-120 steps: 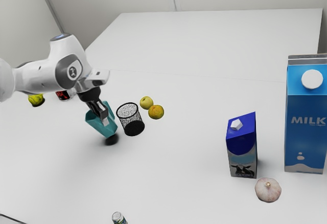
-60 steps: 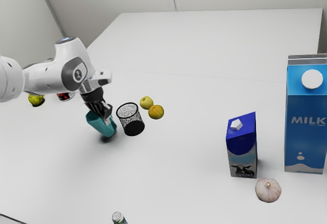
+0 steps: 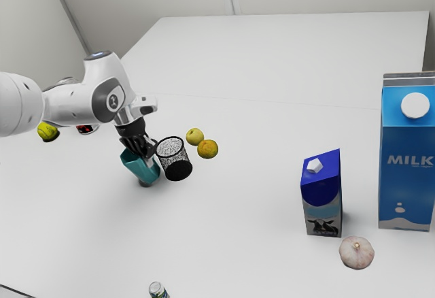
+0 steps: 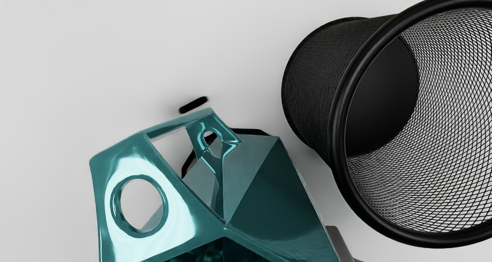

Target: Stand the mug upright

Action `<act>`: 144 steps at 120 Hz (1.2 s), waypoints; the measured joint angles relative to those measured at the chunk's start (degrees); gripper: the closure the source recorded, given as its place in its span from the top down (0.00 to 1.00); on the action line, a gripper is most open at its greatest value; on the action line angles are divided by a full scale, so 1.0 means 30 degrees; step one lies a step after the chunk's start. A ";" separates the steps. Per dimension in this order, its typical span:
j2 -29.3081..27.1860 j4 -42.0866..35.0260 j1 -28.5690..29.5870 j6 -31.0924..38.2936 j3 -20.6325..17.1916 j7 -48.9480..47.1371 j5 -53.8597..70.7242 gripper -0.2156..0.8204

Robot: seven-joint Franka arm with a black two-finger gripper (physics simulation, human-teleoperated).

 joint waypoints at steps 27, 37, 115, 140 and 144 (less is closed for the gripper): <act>-0.0040 0.0002 -0.0040 0.0165 -0.0045 -0.0272 -0.0096 0.21; -0.0102 0.0008 -0.0052 0.0219 -0.0100 -0.0338 -0.0108 0.27; -0.1737 0.5011 0.0064 -0.2950 -0.1315 -0.0585 0.0320 0.70; -0.1481 0.8094 0.0177 -0.6910 -0.1538 -0.1042 0.0873 0.76; -0.1441 0.8277 0.0216 -0.7338 -0.1545 -0.1112 0.0909 0.76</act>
